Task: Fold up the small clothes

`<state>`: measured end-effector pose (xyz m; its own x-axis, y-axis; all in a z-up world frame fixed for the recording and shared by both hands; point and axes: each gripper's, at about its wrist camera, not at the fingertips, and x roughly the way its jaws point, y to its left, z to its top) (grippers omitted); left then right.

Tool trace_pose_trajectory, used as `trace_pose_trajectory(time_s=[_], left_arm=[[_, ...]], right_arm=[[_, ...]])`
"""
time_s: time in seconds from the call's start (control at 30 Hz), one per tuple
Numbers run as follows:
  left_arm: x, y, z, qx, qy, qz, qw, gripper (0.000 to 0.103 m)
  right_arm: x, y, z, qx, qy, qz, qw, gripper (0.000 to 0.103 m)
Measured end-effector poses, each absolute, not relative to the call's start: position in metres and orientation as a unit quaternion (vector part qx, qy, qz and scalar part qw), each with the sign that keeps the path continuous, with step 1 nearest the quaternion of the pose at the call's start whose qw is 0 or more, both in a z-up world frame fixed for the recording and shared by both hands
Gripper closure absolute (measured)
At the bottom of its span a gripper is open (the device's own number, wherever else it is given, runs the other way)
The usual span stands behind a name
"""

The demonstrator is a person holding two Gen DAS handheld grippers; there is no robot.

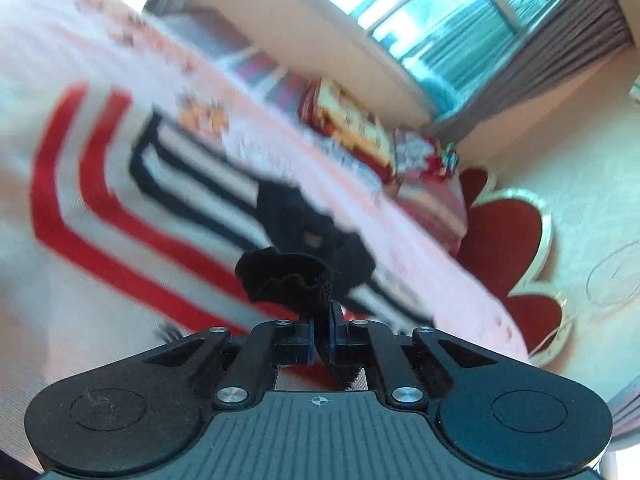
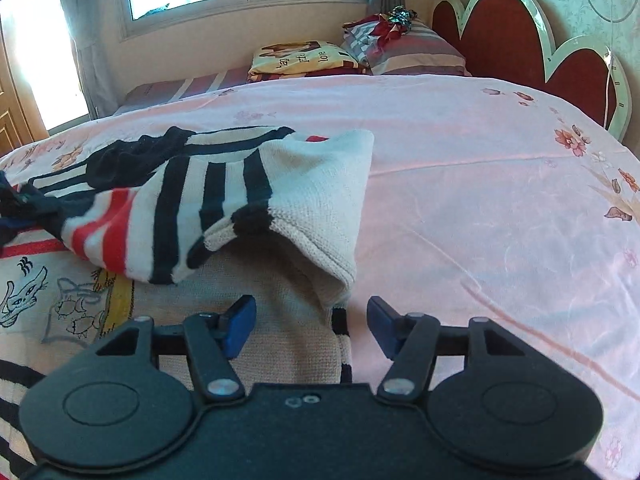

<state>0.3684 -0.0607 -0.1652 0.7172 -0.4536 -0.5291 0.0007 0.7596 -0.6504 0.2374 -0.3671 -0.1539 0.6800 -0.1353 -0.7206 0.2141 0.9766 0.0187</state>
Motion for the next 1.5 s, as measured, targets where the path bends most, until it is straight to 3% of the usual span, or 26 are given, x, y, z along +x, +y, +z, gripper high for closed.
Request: trace_pose_trajectory(time_s=[0.17,0.37,0.47,0.53,0.67,0.93,1.07,1.17,1.23,1.3,1.4,1.5], left_arm=[[0.359,-0.014,-0.144,-0.31,0.32,-0.096,0.89,0.097],[0.355,0.008,-0.197,-0.278,0.383,-0.03,0.88,0.097],[0.352,0.008,-0.204,-0.275,0.396,-0.023,0.876,0.097],[0.346,0.004,-0.189,-0.251,0.38,-0.027,0.89,0.096],[0.348,-0.014,-0.163,-0.211,0.358,-0.066,0.907,0.096],[0.383,-0.065,-0.183,-0.172,0.404,-0.108,0.892,0.096],[0.374,-0.06,-0.2,-0.171,0.4,-0.1,0.895,0.097],[0.37,-0.053,-0.206,-0.201,0.401,-0.096,0.889,0.097],[0.37,-0.055,-0.206,-0.196,0.4,-0.094,0.891,0.097],[0.369,-0.056,-0.207,-0.189,0.396,-0.097,0.893,0.097],[0.37,-0.055,-0.207,-0.185,0.395,-0.101,0.894,0.097],[0.369,-0.058,-0.198,-0.173,0.403,-0.093,0.894,0.097]], right_arm=[[0.242,-0.367,-0.153,0.059,0.384,-0.091,0.917,0.063],[0.242,-0.366,-0.153,0.064,0.375,-0.089,0.92,0.08],[0.239,-0.374,-0.159,0.074,0.387,-0.089,0.915,0.081],[0.234,-0.373,-0.153,0.066,0.386,-0.08,0.917,0.075],[0.214,-0.386,-0.136,0.111,0.374,-0.068,0.918,0.054],[0.267,-0.408,-0.117,0.138,0.347,-0.062,0.926,0.055],[0.318,-0.421,-0.13,0.164,0.361,-0.062,0.916,0.057],[0.348,-0.433,-0.141,0.191,0.369,-0.072,0.907,0.064],[0.362,-0.437,-0.149,0.202,0.378,-0.069,0.901,0.07],[0.369,-0.435,-0.154,0.2,0.382,-0.065,0.9,0.083],[0.371,-0.439,-0.16,0.176,0.371,-0.08,0.908,0.09],[0.372,-0.44,-0.157,0.167,0.379,-0.087,0.906,0.088]])
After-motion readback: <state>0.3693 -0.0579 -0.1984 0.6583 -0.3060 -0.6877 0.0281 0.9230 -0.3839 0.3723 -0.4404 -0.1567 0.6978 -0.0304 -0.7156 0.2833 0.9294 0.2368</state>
